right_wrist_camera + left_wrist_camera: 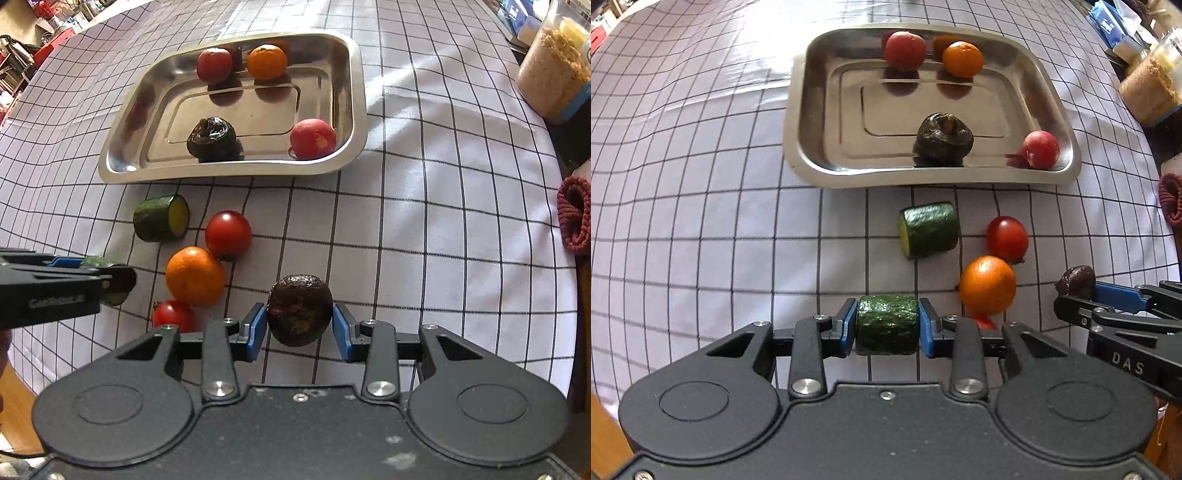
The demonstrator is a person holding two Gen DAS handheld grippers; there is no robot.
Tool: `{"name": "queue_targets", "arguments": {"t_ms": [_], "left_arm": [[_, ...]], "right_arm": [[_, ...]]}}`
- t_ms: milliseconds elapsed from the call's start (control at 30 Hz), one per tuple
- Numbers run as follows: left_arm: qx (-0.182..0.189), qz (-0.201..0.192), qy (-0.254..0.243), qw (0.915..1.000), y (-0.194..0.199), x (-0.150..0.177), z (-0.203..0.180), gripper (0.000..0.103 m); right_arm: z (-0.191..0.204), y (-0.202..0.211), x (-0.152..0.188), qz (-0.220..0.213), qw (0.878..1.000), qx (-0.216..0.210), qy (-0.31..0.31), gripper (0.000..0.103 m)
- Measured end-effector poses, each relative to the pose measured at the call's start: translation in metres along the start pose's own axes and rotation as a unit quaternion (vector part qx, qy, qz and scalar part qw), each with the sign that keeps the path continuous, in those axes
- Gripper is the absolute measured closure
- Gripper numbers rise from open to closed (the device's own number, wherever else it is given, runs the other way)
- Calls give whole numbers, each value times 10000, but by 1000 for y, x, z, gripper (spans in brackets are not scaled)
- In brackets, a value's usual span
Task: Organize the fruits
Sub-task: 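Grasp the second dark avocado with the right gripper while the left grasps a cucumber piece, then carry the cucumber piece and avocado over the tray and open both grippers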
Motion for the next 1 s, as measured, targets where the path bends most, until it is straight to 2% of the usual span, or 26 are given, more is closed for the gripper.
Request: {"name": "queue_targets", "arguments": {"t_ms": [300, 467, 700, 1000], "left_arm": [[2, 75, 364, 9993, 21, 20, 8, 60], [-9, 1, 536, 9986, 31, 17, 13, 60], [-82, -147, 640, 9978, 41, -8, 26, 60], [-123, -410, 612, 9972, 46, -60, 35, 60]], "right_arm": [[-5, 5, 19, 217, 9997, 111, 14, 63], [-3, 11, 21, 224, 9997, 93, 45, 63], [7, 25, -8, -60, 9999, 88, 58, 63], [25, 36, -64, -431, 9991, -48, -14, 63]]}}
Point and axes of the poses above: each gripper's, at about its wrist camera, not at the fingertips, and y roughly against the way its jaws point, z to its left, x to its underside, the point moved 9 cm from there along -y, roughly the way its jaws point, and after that the axes turned 8 degrees about -y, right-handed, at the moved point
